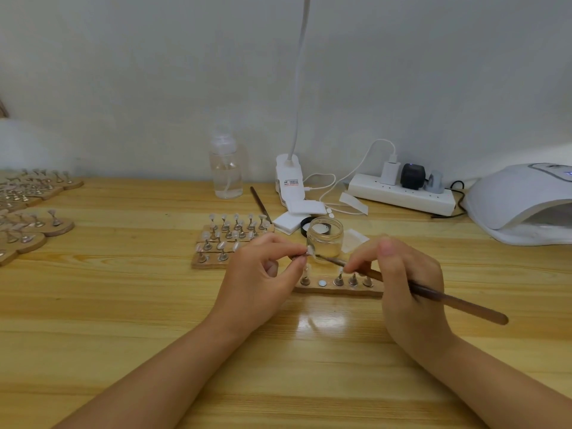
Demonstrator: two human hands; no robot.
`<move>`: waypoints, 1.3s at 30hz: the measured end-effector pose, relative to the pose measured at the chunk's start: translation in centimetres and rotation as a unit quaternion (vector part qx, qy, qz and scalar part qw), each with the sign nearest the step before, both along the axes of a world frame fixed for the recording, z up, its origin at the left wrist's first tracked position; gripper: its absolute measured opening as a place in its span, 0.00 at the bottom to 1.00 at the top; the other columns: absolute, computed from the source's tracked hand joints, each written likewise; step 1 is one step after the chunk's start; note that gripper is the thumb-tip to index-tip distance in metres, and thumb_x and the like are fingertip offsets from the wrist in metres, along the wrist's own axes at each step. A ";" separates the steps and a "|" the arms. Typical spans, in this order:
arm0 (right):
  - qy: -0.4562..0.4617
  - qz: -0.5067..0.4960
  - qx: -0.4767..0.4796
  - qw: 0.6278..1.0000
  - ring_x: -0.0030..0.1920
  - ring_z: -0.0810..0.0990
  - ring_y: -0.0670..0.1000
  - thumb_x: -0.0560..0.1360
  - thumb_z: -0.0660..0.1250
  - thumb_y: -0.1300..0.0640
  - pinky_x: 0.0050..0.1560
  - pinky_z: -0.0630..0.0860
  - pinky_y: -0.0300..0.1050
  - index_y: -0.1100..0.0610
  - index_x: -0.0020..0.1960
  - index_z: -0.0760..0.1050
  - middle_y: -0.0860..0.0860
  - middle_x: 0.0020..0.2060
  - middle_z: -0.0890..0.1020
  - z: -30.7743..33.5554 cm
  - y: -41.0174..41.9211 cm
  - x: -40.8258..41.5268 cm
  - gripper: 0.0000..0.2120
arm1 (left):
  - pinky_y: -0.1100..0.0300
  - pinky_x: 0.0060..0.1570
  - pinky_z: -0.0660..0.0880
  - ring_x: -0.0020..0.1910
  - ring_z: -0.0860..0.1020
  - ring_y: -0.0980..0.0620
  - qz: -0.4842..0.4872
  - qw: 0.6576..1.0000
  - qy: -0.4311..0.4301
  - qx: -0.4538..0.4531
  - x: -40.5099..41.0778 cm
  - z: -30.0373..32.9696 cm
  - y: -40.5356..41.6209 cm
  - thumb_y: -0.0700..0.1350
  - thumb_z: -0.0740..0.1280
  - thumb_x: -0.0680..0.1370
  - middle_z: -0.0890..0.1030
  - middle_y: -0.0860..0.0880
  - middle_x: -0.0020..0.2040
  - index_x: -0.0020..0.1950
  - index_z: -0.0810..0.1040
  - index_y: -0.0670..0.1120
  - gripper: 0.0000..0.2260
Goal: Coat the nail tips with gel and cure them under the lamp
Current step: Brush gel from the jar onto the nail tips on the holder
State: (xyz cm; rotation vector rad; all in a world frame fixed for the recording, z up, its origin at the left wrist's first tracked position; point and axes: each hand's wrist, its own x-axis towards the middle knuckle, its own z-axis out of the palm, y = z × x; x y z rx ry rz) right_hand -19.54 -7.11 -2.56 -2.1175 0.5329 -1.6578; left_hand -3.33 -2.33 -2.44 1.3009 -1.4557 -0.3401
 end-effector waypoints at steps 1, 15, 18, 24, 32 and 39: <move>0.010 -0.009 -0.006 1.000 0.33 0.77 0.47 0.77 0.51 0.57 0.35 0.74 0.44 0.55 0.36 0.76 0.52 0.29 0.79 0.0 0.0 0.1 0.18 | 0.68 0.25 0.64 0.21 0.62 0.56 0.000 1.000 -0.001 0.000 0.0 0.0 0.0 0.37 0.70 0.71 0.78 0.65 0.37 0.42 0.79 0.59 0.14; 0.016 -0.013 0.013 1.000 0.35 0.77 0.47 0.77 0.50 0.57 0.37 0.74 0.44 0.56 0.38 0.76 0.52 0.31 0.79 0.0 0.2 0.5 0.18 | 0.67 0.27 0.64 0.20 0.63 0.57 -0.001 1.000 -0.008 -0.005 0.0 -0.2 -0.2 0.37 0.70 0.71 0.78 0.67 0.35 0.42 0.80 0.56 0.13; 0.032 -0.016 0.011 0.999 0.35 0.77 0.46 0.77 0.51 0.56 0.38 0.74 0.44 0.55 0.38 0.76 0.50 0.31 0.79 -0.1 0.2 0.6 0.17 | 0.65 0.28 0.66 0.20 0.62 0.57 0.001 1.000 -0.010 -0.002 0.0 -0.3 -0.2 0.37 0.70 0.71 0.77 0.65 0.33 0.44 0.81 0.52 0.10; -0.014 0.008 0.036 0.999 0.33 0.76 0.48 0.77 0.49 0.54 0.38 0.72 0.42 0.54 0.33 0.75 0.52 0.28 0.78 -0.2 0.3 0.2 0.20 | 0.61 0.33 0.69 0.21 0.63 0.56 0.002 1.000 -0.011 -0.006 0.0 -0.1 -0.1 0.36 0.70 0.71 0.76 0.68 0.31 0.43 0.79 0.54 0.12; 0.015 -0.005 0.028 0.999 0.34 0.76 0.46 0.77 0.50 0.55 0.39 0.73 0.42 0.53 0.36 0.76 0.49 0.30 0.79 -0.2 0.3 0.5 0.18 | 0.63 0.30 0.67 0.21 0.62 0.56 -0.001 1.000 -0.007 -0.004 0.0 -0.1 -0.2 0.36 0.70 0.71 0.77 0.67 0.33 0.44 0.81 0.53 0.11; 0.015 -0.010 0.022 1.000 0.36 0.77 0.49 0.77 0.50 0.56 0.38 0.73 0.46 0.55 0.37 0.76 0.52 0.31 0.78 -0.1 0.3 0.4 0.18 | 0.69 0.26 0.63 0.21 0.61 0.57 -0.005 1.000 -0.001 -0.003 0.0 -0.1 -0.2 0.36 0.70 0.71 0.78 0.60 0.37 0.43 0.81 0.54 0.11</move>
